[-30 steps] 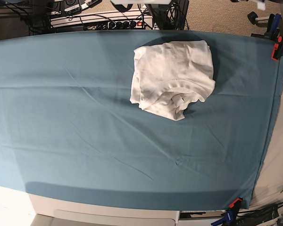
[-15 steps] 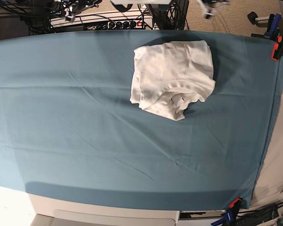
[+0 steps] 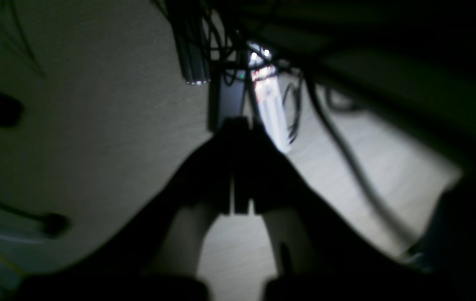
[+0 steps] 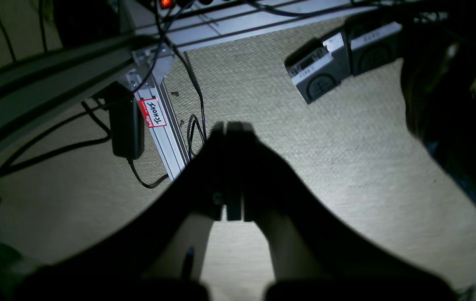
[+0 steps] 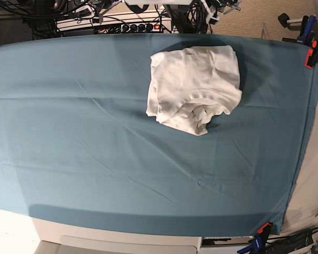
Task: Fold the T-shirt properly
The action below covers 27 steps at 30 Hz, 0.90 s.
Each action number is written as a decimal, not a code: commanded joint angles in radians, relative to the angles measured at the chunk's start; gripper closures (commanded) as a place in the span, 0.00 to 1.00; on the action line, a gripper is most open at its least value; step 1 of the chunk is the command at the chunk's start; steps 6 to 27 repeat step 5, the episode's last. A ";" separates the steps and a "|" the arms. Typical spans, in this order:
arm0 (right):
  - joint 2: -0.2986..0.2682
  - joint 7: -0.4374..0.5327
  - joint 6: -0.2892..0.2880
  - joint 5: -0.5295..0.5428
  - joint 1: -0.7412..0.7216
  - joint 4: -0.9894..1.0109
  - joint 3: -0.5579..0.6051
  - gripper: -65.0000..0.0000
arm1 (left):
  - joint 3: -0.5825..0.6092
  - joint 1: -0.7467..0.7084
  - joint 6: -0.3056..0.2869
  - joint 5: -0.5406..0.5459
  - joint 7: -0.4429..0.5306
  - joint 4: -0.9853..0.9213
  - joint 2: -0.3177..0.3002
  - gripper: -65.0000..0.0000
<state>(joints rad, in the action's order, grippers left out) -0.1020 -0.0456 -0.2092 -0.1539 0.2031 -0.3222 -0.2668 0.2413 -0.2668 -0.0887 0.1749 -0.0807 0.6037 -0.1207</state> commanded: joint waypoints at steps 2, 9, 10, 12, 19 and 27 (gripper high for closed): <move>-0.004 0.011 -0.003 -0.051 -0.008 -0.003 0.047 1.00 | 0.001 0.012 0.032 0.050 -0.011 0.002 0.004 1.00; 0.009 -0.007 -0.001 -0.079 -0.024 -0.003 0.108 1.00 | 0.001 0.025 0.056 0.081 -0.016 -0.014 0.004 1.00; 0.009 -0.007 -0.001 -0.079 -0.024 -0.003 0.108 1.00 | 0.001 0.025 0.056 0.081 -0.016 -0.014 0.004 1.00; 0.009 -0.007 -0.001 -0.079 -0.024 -0.003 0.108 1.00 | 0.001 0.025 0.056 0.081 -0.016 -0.014 0.004 1.00; 0.009 -0.007 -0.001 -0.079 -0.024 -0.003 0.108 1.00 | 0.001 0.025 0.056 0.081 -0.016 -0.014 0.004 1.00; 0.009 -0.007 -0.001 -0.079 -0.024 -0.003 0.108 1.00 | 0.001 0.025 0.056 0.081 -0.016 -0.014 0.004 1.00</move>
